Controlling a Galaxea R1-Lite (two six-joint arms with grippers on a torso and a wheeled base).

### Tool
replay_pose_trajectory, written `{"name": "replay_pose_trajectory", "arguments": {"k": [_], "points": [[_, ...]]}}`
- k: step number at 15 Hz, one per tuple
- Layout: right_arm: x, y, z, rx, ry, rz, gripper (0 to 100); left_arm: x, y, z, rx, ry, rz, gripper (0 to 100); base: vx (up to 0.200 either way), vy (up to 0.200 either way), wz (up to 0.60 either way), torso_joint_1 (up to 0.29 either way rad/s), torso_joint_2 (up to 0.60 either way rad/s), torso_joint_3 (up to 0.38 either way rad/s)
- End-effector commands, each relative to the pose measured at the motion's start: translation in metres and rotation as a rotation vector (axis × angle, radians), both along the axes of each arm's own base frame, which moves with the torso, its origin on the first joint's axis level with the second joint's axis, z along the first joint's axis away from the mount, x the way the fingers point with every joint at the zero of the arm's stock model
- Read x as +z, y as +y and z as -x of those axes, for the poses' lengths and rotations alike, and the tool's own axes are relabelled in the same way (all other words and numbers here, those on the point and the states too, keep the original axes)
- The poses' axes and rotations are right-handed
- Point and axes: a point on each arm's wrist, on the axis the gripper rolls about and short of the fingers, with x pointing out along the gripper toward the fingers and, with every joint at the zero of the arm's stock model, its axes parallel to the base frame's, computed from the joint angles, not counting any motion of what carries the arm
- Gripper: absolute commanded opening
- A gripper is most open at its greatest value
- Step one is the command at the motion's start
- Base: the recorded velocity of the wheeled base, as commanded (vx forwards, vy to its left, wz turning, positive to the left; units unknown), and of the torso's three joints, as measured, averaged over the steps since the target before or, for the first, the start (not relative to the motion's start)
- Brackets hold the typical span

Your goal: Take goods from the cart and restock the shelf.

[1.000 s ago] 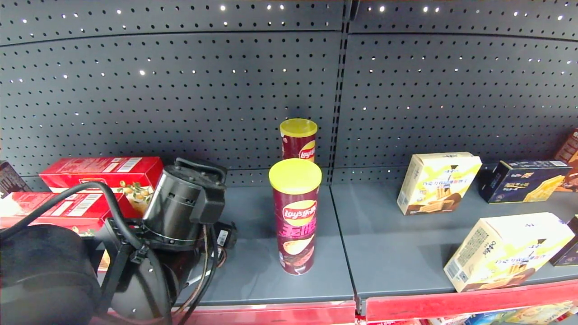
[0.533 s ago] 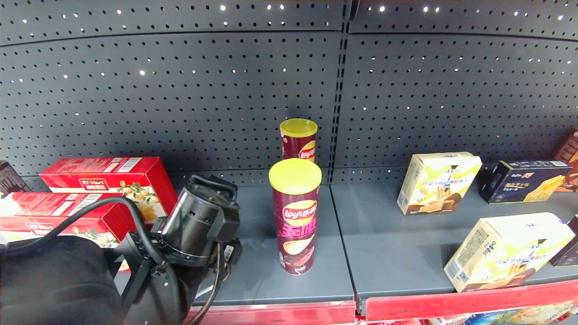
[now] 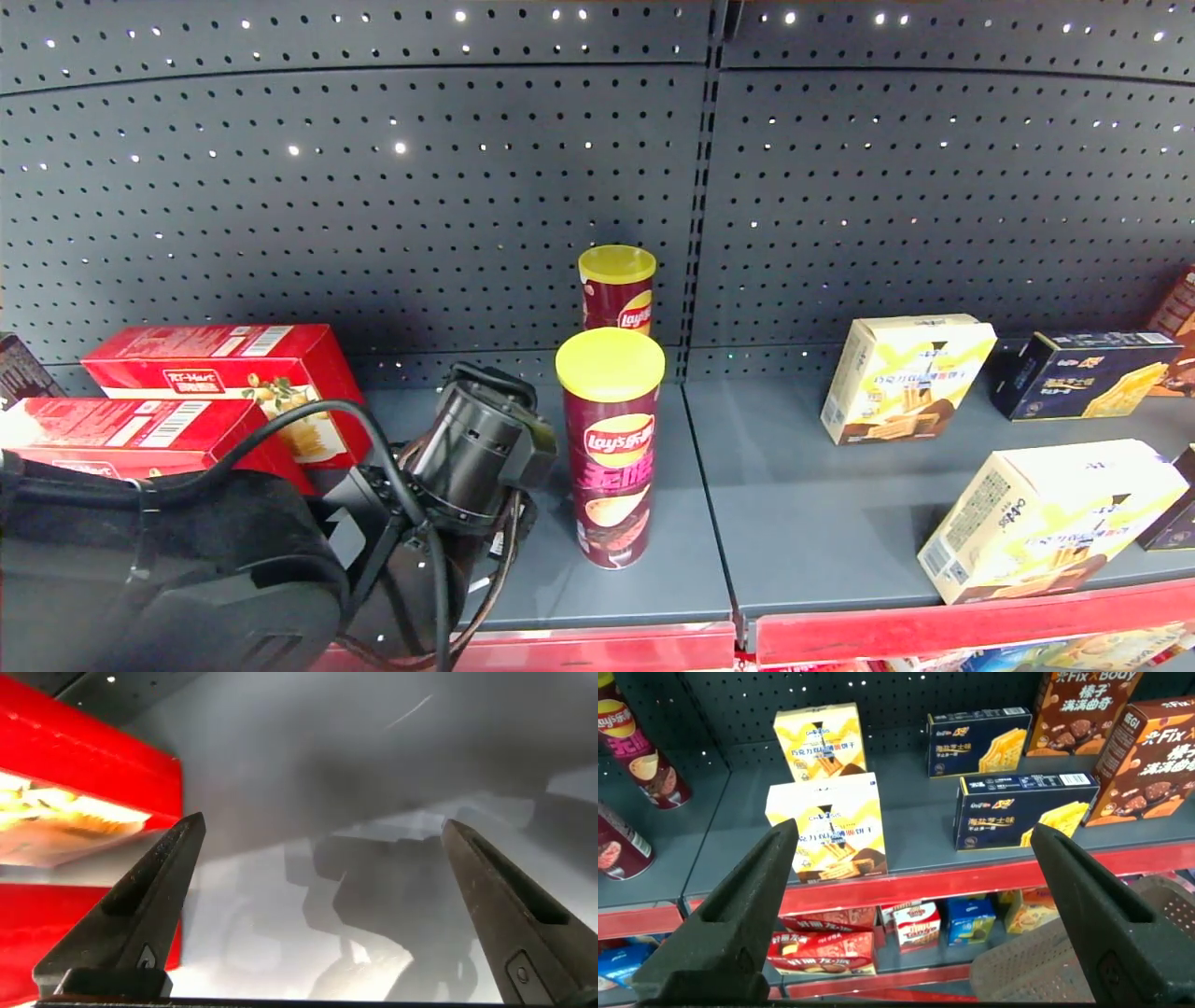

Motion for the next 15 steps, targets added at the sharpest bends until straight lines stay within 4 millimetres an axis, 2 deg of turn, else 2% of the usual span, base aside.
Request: {"name": "replay_pose_trajectory", "arguments": {"k": [1, 6, 15], "points": [[0.0, 0.0, 0.0, 0.0, -0.002, -0.001, 100, -0.004, -0.014, -0.005, -0.012, 0.0, 0.015, 100, 0.0, 0.0, 0.0, 0.0, 0.0, 0.0], [0.0, 0.0, 0.0, 0.004, 0.001, 0.0, 100, -0.004, -0.024, -0.003, -0.03, -0.007, 0.034, 100, 0.0, 0.0, 0.0, 0.0, 0.0, 0.0], [0.0, 0.0, -0.001, 0.007, 0.003, 0.0, 100, -0.009, -0.02, 0.001, -0.027, 0.011, 0.022, 100, 0.0, 0.0, 0.0, 0.0, 0.0, 0.0]]}}
